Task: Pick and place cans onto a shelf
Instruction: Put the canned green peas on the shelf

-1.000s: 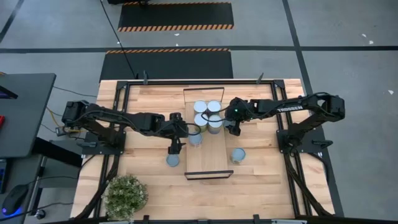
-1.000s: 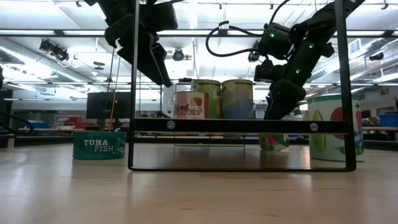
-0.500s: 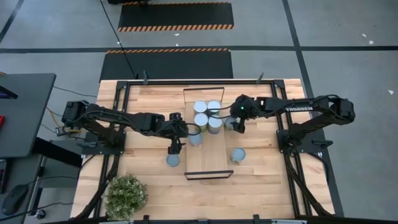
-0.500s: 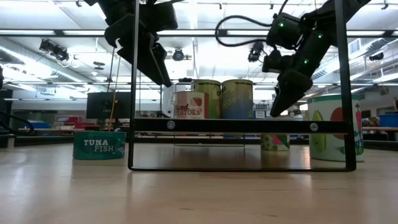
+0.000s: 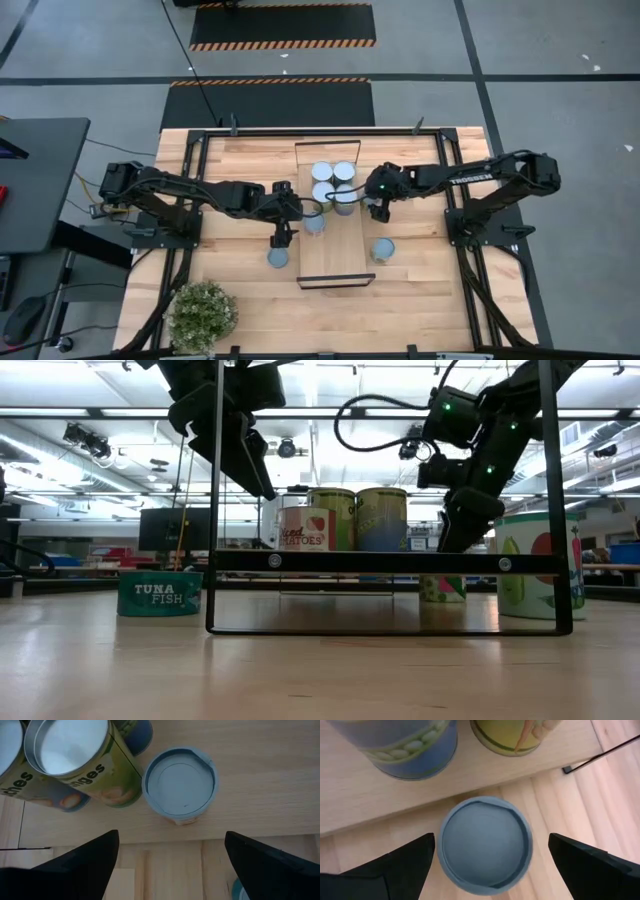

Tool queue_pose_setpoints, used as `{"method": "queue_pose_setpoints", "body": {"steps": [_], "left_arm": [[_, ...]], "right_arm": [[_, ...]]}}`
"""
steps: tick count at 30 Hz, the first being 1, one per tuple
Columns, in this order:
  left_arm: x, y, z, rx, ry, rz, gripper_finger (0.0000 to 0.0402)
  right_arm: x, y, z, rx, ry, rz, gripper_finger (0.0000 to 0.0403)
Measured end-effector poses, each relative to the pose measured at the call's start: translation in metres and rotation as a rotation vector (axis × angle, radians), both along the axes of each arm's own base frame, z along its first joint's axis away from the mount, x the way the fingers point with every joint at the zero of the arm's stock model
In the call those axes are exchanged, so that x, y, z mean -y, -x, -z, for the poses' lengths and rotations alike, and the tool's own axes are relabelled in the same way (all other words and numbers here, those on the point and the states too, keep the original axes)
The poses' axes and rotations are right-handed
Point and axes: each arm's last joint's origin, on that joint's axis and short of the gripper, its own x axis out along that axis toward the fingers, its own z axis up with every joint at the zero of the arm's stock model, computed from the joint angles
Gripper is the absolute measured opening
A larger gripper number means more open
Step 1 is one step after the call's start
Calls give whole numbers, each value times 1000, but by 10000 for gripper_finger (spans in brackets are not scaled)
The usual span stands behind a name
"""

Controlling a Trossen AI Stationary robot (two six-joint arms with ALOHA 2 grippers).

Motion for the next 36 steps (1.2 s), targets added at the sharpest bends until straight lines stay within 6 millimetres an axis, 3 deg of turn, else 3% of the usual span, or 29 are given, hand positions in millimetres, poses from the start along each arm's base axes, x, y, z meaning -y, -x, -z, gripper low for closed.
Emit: {"method": "queue_pose_setpoints", "body": {"steps": [9,15,22,28,36], "left_arm": [[0,0,0,0,0,0,370],[0,0,0,0,0,0,370],[0,0,0,-1,0,0,370],[0,0,0,-1,0,0,370],[-5,1,1,-15,61,-17,370]], "right_arm": [[1,-7,18,-55,-29,-3,395],[4,-7,21,-60,-44,-11,353],[6,-2,11,-44,-39,-17,300],[0,10,-8,-11,-53,-25,302],[-28,16,-28,91,-175,-128,304]]}}
